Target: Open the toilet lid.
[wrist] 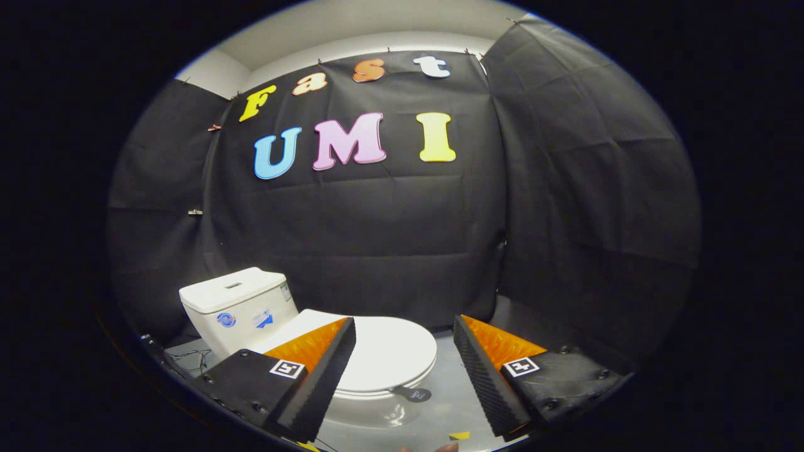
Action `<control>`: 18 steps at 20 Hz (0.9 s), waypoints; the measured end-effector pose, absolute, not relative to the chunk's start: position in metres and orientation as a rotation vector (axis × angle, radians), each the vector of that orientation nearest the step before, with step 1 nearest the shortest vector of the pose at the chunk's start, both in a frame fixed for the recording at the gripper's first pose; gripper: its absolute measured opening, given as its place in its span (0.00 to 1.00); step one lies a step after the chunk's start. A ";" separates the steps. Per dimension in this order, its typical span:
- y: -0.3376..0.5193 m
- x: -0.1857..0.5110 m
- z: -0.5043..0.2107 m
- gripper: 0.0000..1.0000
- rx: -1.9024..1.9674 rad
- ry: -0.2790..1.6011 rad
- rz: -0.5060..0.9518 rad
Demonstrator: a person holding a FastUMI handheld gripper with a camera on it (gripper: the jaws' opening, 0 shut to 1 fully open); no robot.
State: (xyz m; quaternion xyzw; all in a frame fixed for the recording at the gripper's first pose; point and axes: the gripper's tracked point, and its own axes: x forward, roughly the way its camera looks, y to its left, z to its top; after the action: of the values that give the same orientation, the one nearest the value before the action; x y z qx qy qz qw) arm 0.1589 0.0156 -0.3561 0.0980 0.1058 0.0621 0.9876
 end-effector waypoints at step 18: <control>0.010 0.206 -0.588 0.99 0.938 0.748 0.028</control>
State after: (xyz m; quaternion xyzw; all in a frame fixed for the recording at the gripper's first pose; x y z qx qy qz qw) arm 0.2058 0.0104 -0.5884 0.4413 0.3518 0.0131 0.8254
